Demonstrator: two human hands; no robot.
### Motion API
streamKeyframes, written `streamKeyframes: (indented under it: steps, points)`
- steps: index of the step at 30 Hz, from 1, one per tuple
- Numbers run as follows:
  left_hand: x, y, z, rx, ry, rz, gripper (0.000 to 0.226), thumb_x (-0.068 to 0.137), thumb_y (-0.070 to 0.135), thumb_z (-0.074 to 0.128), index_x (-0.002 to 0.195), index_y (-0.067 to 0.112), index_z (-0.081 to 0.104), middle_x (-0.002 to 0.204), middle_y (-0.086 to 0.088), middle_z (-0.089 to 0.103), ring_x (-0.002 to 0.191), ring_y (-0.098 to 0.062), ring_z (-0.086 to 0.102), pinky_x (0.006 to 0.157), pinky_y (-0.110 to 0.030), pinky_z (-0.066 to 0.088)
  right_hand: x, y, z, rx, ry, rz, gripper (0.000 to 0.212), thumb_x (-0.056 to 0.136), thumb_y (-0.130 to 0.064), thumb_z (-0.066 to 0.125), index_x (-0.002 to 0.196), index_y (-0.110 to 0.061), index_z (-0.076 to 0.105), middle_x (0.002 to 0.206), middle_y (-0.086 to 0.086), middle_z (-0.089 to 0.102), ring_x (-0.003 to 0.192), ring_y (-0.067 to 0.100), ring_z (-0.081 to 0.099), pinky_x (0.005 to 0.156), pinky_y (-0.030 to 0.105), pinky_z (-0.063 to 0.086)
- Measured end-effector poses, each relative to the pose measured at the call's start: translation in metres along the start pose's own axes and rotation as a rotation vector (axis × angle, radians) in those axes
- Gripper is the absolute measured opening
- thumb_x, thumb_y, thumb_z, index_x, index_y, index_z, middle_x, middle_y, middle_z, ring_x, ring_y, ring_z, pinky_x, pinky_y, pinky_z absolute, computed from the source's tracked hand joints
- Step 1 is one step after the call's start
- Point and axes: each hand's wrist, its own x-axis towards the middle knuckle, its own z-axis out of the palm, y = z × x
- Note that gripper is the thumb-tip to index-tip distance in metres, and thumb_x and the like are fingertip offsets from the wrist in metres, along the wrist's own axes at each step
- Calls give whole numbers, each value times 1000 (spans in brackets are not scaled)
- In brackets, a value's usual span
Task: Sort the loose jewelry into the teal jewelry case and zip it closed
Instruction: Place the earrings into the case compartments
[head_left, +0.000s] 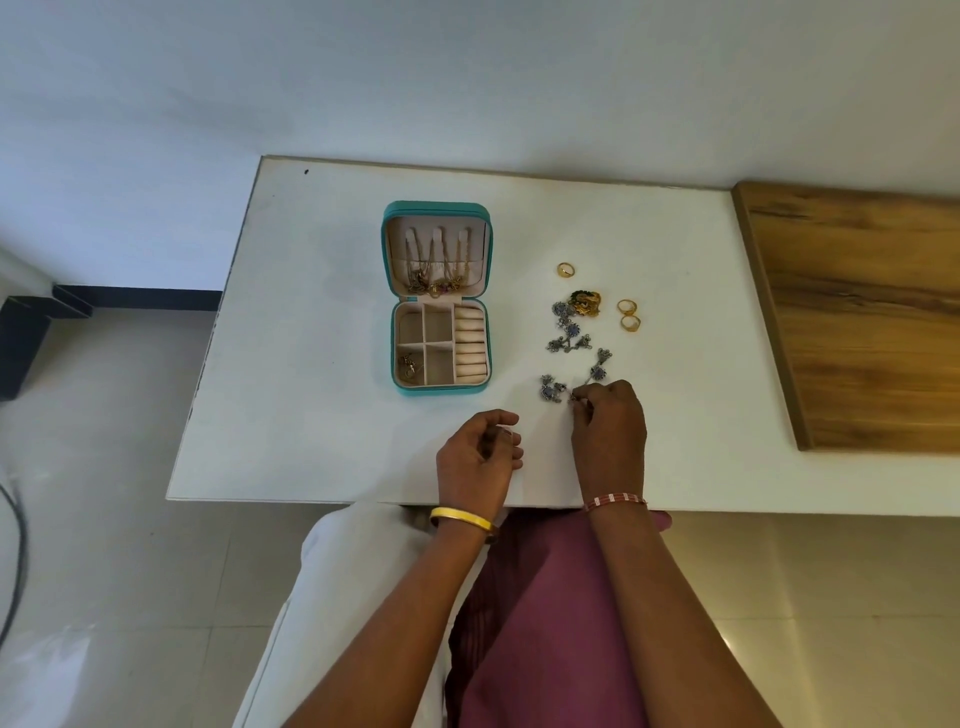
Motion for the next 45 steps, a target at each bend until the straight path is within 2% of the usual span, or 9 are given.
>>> streamKeyframes:
  steps: [7,13,15,17,22,24,30,37,45]
  points:
    - [2,-1,-1,-17,1,-11,20,87,-1,48,90,12,63,70,0,62,58,-5,61,57,-9,50,-1,-2,-3,141,100,23,12,88,-3,54,95,3,62,94,19,61,87,30,57,70,18,32]
    - [0,1,-7,-83,-51,-34,23,89,0,48,90,16,64,76,1,64,65,-8,61,60,-13,53,-14,-27,-25,564,205,49,9,90,-6,53,94,-12,57,90,-1,62,79,1,56,67,6,41]
    - [-3,2,-9,-70,-70,-22,23,89,1,48,91,19,63,81,0,64,70,-8,62,61,-12,52,-21,-35,-33,693,178,90,12,91,-8,52,90,-20,54,92,-1,62,81,1,57,69,9,44]
    - [-7,3,-11,-71,-68,-17,22,89,2,49,95,19,62,88,-2,65,73,-7,63,61,-12,52,-27,-42,-40,847,131,139,17,92,-8,50,86,-23,53,92,5,63,86,15,60,74,21,50]
    - [-12,6,-21,20,-23,58,27,92,8,45,110,25,55,107,1,59,94,-15,58,80,-22,52,-45,-57,-43,1196,-166,288,16,94,-2,41,87,-11,52,83,14,66,74,21,68,71,27,57]
    - [-15,9,-24,-7,-59,39,25,95,11,39,111,21,56,104,-1,59,87,-9,61,80,-23,52,-52,-60,-39,1214,-217,339,17,94,-2,40,87,-11,52,82,15,66,71,21,68,70,28,58]
    - [-19,12,-29,-128,-169,-132,23,92,1,42,105,-3,60,73,-6,60,47,-3,60,54,-15,54,-53,-56,-31,1147,-157,362,18,93,-1,44,86,-13,54,78,12,66,66,15,69,65,25,57]
    - [-13,8,-34,-172,-128,-141,18,88,1,51,99,9,63,77,-3,64,50,-2,59,60,-17,56,-47,-37,-23,1120,-133,437,14,88,4,52,85,-7,60,73,13,65,59,11,66,61,24,58]
    - [-8,7,-36,-285,-125,-216,28,88,-4,47,108,9,60,77,-7,63,57,-5,63,67,-18,56,-44,-36,-13,1032,-184,450,18,86,9,51,88,-7,57,74,12,65,57,12,66,59,23,57]
